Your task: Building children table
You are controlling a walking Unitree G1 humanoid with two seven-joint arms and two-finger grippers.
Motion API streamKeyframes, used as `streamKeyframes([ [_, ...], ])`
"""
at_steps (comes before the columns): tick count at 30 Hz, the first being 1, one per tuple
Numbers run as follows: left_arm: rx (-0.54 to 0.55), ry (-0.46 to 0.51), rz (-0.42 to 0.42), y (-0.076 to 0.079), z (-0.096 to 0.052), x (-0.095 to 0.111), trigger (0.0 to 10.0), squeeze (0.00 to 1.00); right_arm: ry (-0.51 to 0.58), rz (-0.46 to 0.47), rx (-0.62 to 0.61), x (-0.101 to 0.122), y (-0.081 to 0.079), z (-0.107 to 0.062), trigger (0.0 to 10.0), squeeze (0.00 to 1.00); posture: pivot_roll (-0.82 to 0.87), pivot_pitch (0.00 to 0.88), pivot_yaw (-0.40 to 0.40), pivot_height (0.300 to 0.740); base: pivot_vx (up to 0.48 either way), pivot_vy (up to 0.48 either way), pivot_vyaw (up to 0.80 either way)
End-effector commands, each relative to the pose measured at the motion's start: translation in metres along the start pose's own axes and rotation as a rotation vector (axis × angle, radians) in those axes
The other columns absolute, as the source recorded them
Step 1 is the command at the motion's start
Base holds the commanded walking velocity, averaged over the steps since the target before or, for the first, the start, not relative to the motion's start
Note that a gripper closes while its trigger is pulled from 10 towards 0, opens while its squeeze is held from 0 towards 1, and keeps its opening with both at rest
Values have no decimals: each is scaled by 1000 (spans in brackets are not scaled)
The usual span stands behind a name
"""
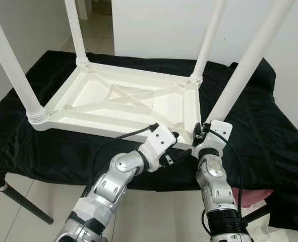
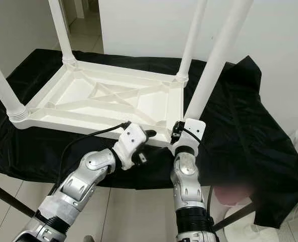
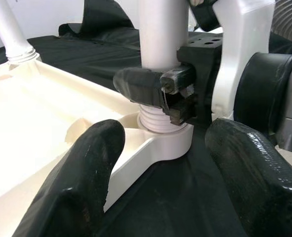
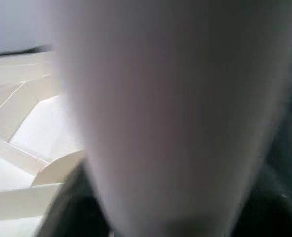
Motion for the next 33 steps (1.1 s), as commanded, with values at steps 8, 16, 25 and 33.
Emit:
streamKeyframes([
  [8,-15,0,1,-1,-1,-3,10000,0,34,3,31,9,11,1,10000,1000,-35,0,-9,740,0,0,0],
  [16,-24,-6,-3,0,-2,-4,10000,0,18,-34,272,15,18,2,10000,0,-37,0,-4,740,0,0,0],
  [25,-32,-8,0,0,-2,-5,10000,0,-32,-119,571,22,18,6,10000,0,-40,0,7,740,0,0,0],
  [33,-40,-6,4,1,-1,-4,10000,0,-109,-189,778,24,18,12,10000,0,-39,0,8,740,0,0,0],
])
Point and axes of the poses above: a point about 5 cm out from each wrist's last joint towards the gripper, its own z axis pointing out of the wrist towards the gripper, its own x axis along the axis of the wrist's last joint, y = z × x, the point moved 1 cm from there along z, pointing out of the wrist towards the gripper, and after that the axes turned 11 degrees about z, right-handed, at the moved point
